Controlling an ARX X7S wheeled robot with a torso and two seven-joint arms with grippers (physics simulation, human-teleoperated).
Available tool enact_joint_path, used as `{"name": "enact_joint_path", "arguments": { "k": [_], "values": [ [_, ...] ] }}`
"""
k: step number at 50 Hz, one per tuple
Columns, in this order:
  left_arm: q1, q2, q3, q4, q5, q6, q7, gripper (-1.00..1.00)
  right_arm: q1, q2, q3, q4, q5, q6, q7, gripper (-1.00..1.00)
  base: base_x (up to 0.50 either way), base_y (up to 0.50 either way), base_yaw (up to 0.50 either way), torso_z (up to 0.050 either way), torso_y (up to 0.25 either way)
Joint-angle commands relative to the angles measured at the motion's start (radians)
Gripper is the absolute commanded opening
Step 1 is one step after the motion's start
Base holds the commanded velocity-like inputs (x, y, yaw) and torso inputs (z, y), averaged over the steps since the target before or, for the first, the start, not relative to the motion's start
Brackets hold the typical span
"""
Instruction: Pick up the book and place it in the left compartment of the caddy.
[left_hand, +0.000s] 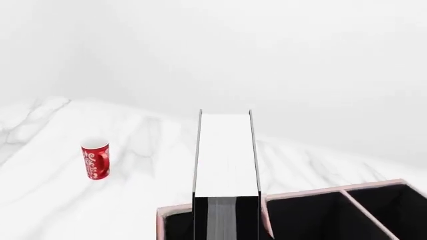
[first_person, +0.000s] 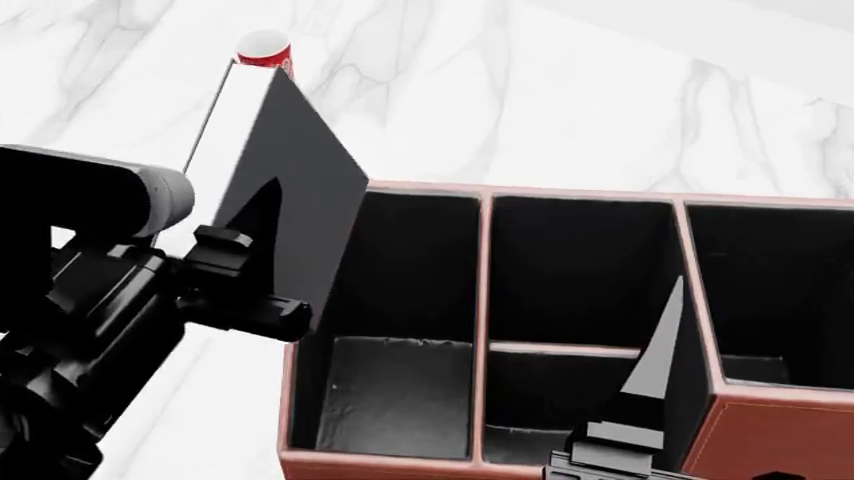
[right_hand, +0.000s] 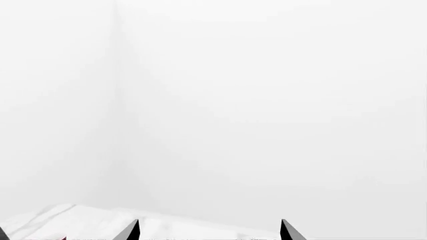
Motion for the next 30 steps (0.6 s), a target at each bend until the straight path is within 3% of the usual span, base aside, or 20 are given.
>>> {"name": "enact_joint_path", "arguments": {
  "k": [1, 12, 30],
  "values": [
    [0.0, 0.017, 0.09, -0.067, 0.08, 0.063, 0.034, -1.0, 0.003, 0.003, -0.004, 0.003, 0.0, 0.004, 0.006, 1.0, 0.0, 0.0, 0.0, 0.0, 0.0],
    [-0.024, 0.05, 0.161, -0.199, 0.115, 0.063, 0.036, -1.0, 0.0, 0.006, -0.003, 0.007, -0.002, -0.001, 0.01, 1.0, 0.0, 0.0, 0.0, 0.0, 0.001],
    [-0.033, 0.1, 0.246, -0.432, 0.191, 0.187, 0.081, -1.0, 0.0, 0.01, -0.006, 0.011, -0.002, -0.006, 0.013, 1.0, 0.0, 0.0, 0.0, 0.001, 0.002]
  ]
}}
